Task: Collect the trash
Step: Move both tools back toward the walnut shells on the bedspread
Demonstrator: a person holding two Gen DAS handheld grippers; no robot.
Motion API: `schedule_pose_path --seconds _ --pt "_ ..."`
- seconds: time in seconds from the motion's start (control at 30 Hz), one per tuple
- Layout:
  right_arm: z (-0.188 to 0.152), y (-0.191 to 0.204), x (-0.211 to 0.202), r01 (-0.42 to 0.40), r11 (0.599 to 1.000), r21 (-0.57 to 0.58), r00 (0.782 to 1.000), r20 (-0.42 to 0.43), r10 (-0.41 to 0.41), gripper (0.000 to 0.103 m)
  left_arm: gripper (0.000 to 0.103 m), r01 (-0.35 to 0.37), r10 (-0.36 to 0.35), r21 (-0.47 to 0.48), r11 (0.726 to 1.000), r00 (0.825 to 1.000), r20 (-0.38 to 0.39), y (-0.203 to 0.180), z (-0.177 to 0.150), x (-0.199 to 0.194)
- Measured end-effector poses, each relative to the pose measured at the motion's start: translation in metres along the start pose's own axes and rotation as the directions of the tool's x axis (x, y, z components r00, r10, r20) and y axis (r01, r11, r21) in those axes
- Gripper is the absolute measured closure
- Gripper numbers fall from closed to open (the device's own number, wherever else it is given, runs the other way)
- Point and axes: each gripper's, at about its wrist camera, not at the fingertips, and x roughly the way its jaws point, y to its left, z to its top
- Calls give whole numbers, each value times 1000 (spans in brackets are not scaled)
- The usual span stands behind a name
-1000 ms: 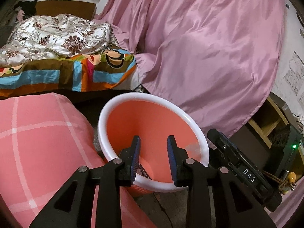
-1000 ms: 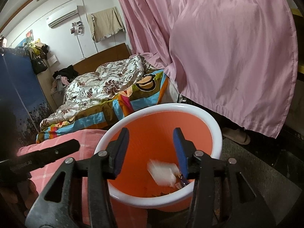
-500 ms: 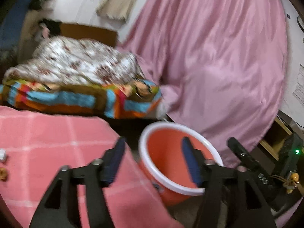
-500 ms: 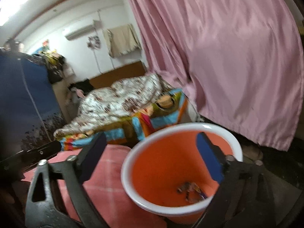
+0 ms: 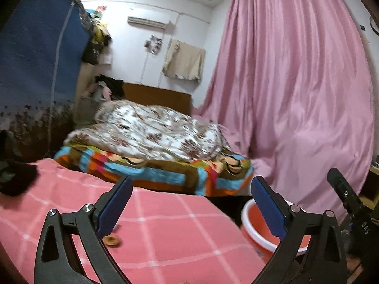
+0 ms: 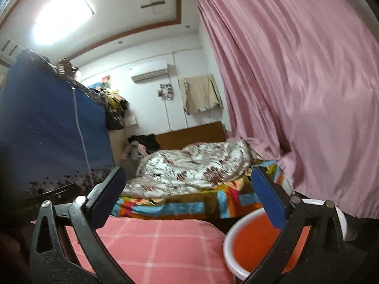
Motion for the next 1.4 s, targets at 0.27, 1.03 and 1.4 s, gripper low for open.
schedule_pose_path --seconds 0.27,1.03,1.4 --pt "-5 36 9 -61 998 6 998 17 61 0 5 -113 112 0 994 991 71 50 0 -44" --pt "-46 128 68 -192 975 -113 967 -192 169 0 5 -254 255 44 966 967 -19 146 -28 -69" --pt "-72 152 95 -284 947 -147 919 -325 225 0 5 -274 275 24 962 959 -68 163 -36 -58"
